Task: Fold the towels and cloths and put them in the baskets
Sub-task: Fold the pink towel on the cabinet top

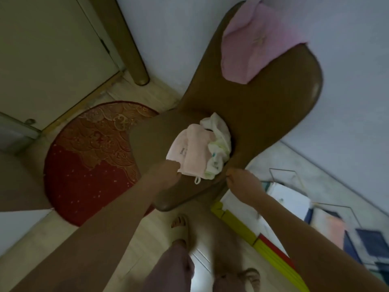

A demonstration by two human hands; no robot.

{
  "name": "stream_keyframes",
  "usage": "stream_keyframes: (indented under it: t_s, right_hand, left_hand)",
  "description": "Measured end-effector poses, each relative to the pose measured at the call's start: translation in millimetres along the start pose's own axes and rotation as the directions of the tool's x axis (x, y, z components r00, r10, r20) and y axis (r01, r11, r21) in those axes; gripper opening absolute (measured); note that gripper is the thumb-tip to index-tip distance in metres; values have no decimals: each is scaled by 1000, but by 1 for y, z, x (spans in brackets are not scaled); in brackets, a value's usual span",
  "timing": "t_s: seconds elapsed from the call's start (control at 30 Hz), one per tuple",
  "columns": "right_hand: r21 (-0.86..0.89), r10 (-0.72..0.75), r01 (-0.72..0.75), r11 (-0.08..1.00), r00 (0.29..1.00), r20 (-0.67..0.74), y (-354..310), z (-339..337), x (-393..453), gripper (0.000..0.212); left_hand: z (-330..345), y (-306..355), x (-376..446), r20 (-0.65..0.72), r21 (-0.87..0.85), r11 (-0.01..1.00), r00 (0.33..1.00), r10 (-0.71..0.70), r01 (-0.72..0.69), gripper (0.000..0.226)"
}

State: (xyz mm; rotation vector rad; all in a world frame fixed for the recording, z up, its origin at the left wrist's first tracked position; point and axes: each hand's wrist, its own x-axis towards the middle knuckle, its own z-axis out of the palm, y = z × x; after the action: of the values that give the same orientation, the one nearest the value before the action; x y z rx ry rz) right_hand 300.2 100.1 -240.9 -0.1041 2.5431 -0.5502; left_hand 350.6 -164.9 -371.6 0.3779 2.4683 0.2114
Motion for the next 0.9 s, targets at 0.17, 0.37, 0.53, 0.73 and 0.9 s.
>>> stream_keyframes:
  t_s: [0.17, 0.37, 0.53, 0.73, 0.9]
  right_hand:
    - [-150, -35, 52, 987, 993, 110, -34, 57, 69, 38]
    - [-384, -180, 199, 902, 980, 85, -35, 118, 131, 50]
    - [-433, -222, 222, 874, 974, 51, -16, 150, 164, 56]
    - [-72, -130, 134, 988, 990, 60, -21, 137, 181, 13]
    - [205, -4, -11, 979, 998, 71, -31, 84, 170, 10]
  left_hand:
    - [-85, -57, 71, 108, 60, 990, 985, -136, 130, 41]
    - [-55, -61, 91, -5, 81, 993, 997, 82, -82, 44]
    - [-23, -73, 114, -88, 119, 988, 990, 112, -101, 46]
    - [-12, -87, 112, -108, 63, 998, 994, 11, -4, 14]
    - [-68, -92, 91, -10, -255, 966, 999, -47, 43, 23]
